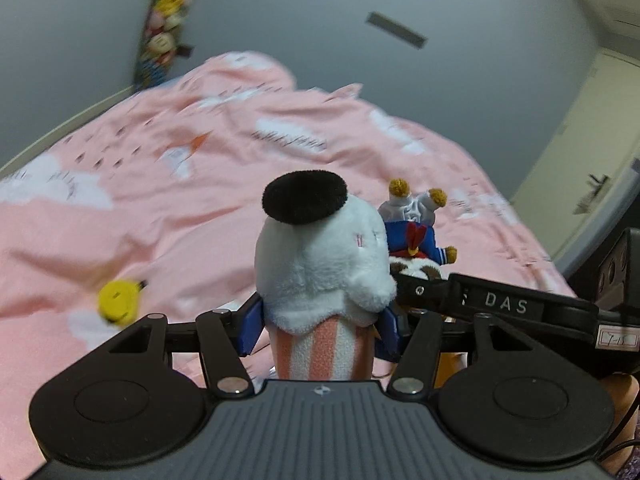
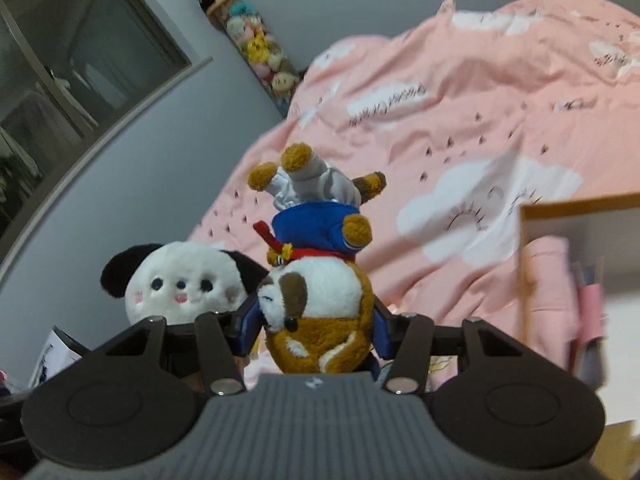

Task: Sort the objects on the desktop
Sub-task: 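Lift both plush toys with both tools and carry them over the orange box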

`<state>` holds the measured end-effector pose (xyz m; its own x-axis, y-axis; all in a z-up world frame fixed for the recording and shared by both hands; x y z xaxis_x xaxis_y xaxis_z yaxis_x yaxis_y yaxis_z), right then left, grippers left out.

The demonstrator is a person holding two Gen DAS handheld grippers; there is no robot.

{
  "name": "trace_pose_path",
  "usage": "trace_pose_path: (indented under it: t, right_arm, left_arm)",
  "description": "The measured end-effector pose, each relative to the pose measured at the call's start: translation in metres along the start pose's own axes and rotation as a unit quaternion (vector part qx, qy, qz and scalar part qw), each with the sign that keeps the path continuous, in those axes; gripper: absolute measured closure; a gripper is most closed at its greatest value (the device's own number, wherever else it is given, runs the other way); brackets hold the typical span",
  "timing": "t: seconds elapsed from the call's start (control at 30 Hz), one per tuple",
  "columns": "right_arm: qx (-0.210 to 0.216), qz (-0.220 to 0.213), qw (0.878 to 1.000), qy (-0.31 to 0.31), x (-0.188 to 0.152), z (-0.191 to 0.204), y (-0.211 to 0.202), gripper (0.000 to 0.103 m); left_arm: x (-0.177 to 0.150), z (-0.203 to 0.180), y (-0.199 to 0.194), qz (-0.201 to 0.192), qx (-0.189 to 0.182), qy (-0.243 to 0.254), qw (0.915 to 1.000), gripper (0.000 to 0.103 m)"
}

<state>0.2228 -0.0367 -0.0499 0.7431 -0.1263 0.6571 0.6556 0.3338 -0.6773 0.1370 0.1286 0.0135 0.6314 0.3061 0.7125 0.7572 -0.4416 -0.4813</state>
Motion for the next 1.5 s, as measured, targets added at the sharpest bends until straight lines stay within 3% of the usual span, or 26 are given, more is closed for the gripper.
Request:
trace_pose_path:
  t: [0.17, 0.37, 0.5, 0.63, 0.93, 1.07, 1.17, 1.33, 1.5]
  right_arm:
    - [-0.003, -0.035, 0.999, 0.015, 0.016, -0.033, -0.05, 0.047]
    - [-0.036, -0.072, 0.996, 0.035, 0.035, -0.088, -0.108, 0.047]
    - [-0.064, -0.082, 0.993, 0.056, 0.042, -0.128, -0.137, 0.047]
    - [-0.101, -0.074, 0.99, 0.072, 0.042, -0.164, -0.147, 0.047]
    - [-0.14, 0.012, 0.983, 0.119, 0.021, -0.231, -0.094, 0.047]
    - [-0.149, 0.057, 0.978, 0.134, 0.01, -0.25, -0.066, 0.047]
    - [-0.161, 0.087, 0.976, 0.117, 0.008, -0.253, -0.048, 0.047]
    - [-0.18, 0.129, 0.971, 0.088, -0.005, -0.256, -0.027, 0.047]
    - [-0.179, 0.148, 0.969, 0.083, -0.004, -0.265, -0.019, 0.045]
  left_arm:
    - [0.013, -0.048, 0.013, -0.003, -0.059, 0.025, 0.998, 0.036]
    - [0.019, -0.107, 0.045, 0.009, -0.13, 0.057, 0.9898, 0.036]
    - [0.017, -0.132, 0.077, 0.033, -0.185, 0.043, 0.9812, 0.036]
    - [0.004, -0.146, 0.117, 0.074, -0.216, 0.023, 0.9732, 0.036]
    - [-0.039, -0.144, 0.197, 0.167, -0.17, 0.042, 0.9702, 0.036]
    - [-0.055, -0.142, 0.217, 0.201, -0.127, 0.059, 0.9695, 0.036]
    - [-0.065, -0.148, 0.225, 0.215, -0.08, 0.1, 0.9682, 0.036]
    - [-0.074, -0.151, 0.236, 0.228, -0.04, 0.136, 0.9633, 0.036]
    - [-0.079, -0.152, 0.244, 0.237, -0.039, 0.154, 0.9583, 0.034]
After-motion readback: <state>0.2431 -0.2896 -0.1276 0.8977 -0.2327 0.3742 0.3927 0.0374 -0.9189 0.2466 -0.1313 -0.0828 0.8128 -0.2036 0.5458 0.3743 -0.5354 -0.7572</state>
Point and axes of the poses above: each gripper's, at about its wrist camera, not at the fingertips, and y roughly the way its jaws point, z to its left, x to its top, the point moved 3 cm from there along y, roughly the way its jaws point, and after that the axes turned 15 degrees about -x, right-handed, at the moved point
